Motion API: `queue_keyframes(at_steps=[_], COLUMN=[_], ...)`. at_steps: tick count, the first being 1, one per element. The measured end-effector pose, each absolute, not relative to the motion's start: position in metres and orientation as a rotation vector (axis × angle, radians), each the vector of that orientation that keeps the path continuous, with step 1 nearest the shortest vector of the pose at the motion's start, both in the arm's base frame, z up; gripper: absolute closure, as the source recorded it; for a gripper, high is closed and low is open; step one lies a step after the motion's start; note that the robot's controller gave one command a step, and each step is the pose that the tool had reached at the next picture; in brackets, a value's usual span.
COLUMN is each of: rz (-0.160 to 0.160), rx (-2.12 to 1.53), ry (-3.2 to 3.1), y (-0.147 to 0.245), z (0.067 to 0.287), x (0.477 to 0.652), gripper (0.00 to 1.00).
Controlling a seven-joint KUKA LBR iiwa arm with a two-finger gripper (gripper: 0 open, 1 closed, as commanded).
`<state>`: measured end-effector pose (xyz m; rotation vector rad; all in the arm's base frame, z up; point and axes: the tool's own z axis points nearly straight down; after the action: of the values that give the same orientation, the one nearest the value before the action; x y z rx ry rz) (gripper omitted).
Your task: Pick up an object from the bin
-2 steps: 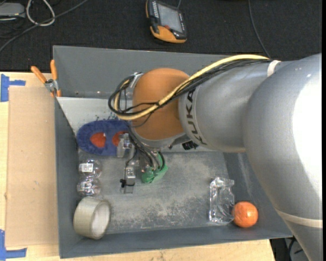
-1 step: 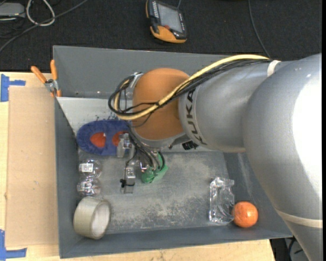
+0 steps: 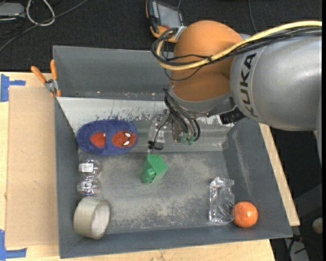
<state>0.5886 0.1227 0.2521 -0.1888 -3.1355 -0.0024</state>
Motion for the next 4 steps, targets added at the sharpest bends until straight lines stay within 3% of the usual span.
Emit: queue_keyframes(at_steps=[1,2,3,4], rz=[-0.002,-0.002,-0.001,-0.002], rx=[-0.187,-0.158,0.142,0.049], ry=[-3.135,-3.145,-3.143,-3.135], y=[0.123,0.135,0.156,0.178], z=[0.252,0.233,0.200,0.166], x=[0.588,0.577,0.542,0.534], gripper=[1.00,1.00,1.00,1.00])
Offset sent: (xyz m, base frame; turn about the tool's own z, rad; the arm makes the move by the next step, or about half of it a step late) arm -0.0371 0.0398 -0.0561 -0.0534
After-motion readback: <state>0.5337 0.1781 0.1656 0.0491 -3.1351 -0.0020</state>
